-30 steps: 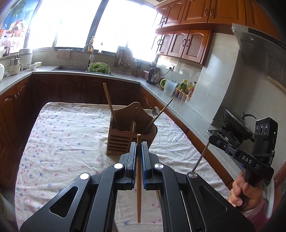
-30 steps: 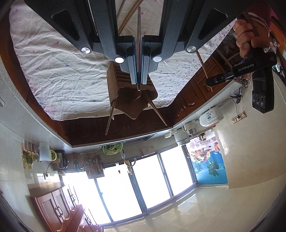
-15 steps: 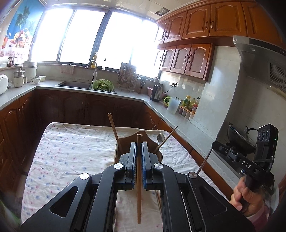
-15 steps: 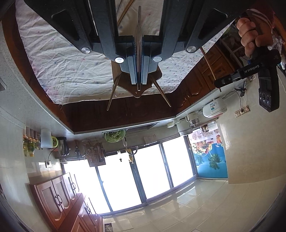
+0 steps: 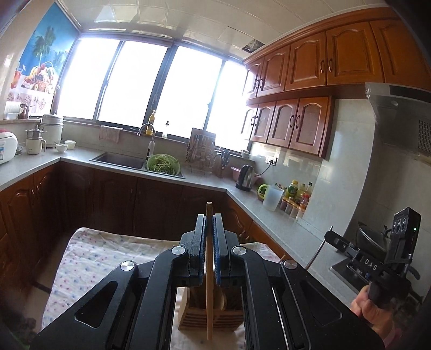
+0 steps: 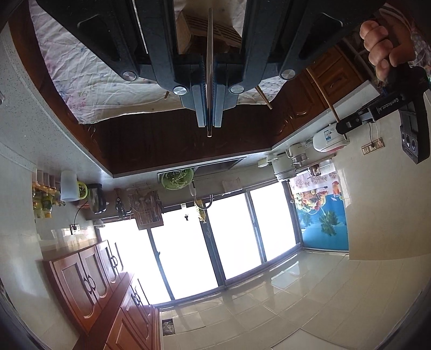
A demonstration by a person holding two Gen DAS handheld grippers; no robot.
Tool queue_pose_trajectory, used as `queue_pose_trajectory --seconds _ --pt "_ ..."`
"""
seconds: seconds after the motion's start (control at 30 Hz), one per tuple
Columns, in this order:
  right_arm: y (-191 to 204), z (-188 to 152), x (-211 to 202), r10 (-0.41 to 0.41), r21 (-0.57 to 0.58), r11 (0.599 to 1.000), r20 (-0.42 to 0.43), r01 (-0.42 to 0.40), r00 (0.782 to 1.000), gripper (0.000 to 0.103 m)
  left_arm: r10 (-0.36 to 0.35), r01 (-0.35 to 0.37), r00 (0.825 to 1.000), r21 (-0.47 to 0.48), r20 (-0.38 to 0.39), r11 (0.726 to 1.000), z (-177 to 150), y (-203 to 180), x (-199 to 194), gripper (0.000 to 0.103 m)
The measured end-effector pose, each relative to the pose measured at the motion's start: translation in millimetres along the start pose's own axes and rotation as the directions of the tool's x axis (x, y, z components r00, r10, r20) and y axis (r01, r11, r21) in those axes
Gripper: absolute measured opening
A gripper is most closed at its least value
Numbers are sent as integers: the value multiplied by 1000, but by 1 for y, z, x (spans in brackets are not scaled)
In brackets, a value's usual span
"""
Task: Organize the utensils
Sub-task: 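Lower both held chopsticks down into the wooden holder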
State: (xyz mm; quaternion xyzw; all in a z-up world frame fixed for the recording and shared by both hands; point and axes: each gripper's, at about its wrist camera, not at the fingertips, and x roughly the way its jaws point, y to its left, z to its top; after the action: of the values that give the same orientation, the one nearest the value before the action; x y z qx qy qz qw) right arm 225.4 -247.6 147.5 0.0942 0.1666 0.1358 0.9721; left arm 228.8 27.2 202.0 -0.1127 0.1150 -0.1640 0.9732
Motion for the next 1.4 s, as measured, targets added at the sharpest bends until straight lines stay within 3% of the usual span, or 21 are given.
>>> queue_pose_trajectory --seconds 0.2,0.37,0.7,0.9,1.07,1.4 --pt "2 15 26 -26 -32 999 47 27 999 4 34 -34 998 -7 61 999 11 7 31 4" --pt "2 8 46 -52 -62 997 62 55 997 4 71 -70 993 -15 94 997 -1 12 56 4" --pt "-16 -45 71 -77 -22 997 26 77 997 4 108 -106 993 -42 42 993 -64 24 85 4" --pt "-28 -70 78 -85 21 996 -20 86 996 4 100 -101 995 -52 -13 994 -85 29 94 4" --pt "-33 -75 82 -88 38 995 -41 90 995 4 90 -94 994 -54 -67 994 -95 31 104 5" --pt "-33 -72 85 -89 43 995 -69 92 994 4 101 -106 991 -60 -89 993 -97 34 107 6"
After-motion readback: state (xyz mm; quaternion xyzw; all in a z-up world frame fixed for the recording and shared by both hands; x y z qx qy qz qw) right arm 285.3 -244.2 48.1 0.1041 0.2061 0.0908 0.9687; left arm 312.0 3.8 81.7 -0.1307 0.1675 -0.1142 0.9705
